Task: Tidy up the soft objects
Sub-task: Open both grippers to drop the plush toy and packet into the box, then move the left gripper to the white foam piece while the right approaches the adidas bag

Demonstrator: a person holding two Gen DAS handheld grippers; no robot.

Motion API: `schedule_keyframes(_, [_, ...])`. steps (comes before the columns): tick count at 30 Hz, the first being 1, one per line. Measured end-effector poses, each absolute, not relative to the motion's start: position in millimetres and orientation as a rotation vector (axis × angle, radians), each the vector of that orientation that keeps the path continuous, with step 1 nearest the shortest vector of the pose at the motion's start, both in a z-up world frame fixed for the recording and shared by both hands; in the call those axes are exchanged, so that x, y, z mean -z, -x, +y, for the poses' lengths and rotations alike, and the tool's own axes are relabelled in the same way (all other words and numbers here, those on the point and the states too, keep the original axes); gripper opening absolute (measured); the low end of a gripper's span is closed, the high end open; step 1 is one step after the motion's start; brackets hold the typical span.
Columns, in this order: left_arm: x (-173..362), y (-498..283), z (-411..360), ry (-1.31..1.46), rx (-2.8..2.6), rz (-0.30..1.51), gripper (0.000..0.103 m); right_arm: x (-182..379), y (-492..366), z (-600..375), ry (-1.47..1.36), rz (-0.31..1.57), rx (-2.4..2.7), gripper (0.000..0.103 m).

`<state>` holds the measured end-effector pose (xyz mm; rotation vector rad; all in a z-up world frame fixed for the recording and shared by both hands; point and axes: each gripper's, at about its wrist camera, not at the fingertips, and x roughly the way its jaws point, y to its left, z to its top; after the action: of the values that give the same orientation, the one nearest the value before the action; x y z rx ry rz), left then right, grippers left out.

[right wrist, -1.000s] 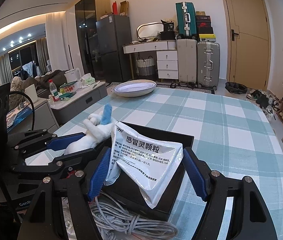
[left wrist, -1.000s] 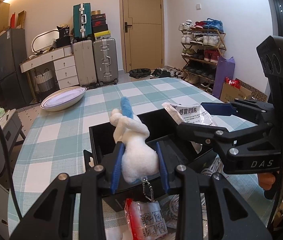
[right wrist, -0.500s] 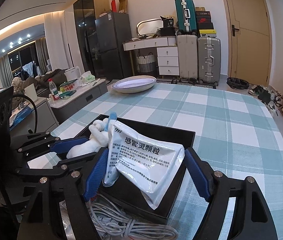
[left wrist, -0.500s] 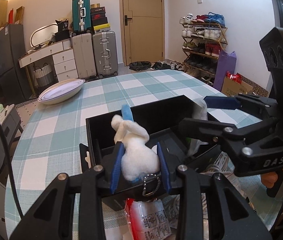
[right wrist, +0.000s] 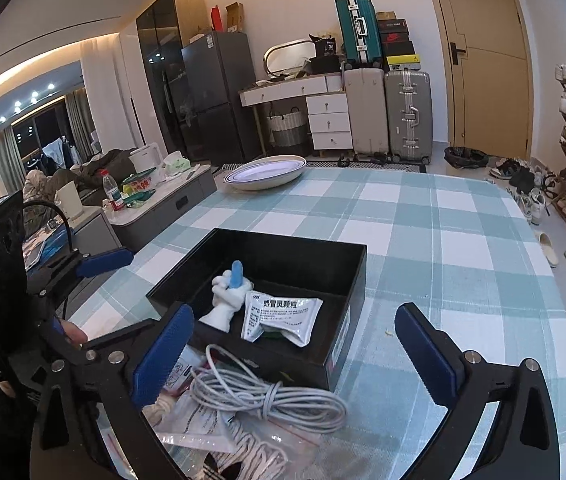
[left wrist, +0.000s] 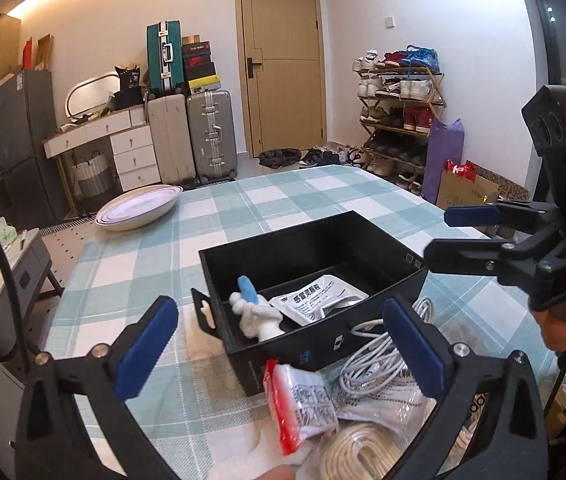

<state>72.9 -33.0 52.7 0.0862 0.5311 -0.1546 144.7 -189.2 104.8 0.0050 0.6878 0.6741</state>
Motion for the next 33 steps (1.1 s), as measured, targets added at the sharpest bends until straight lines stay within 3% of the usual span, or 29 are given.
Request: schedule_keyframes(33, [-22,-11,3,-0.091,0.109,0.607,0.103,-84,-54,-182,0.123,0.746,-0.62,0.102])
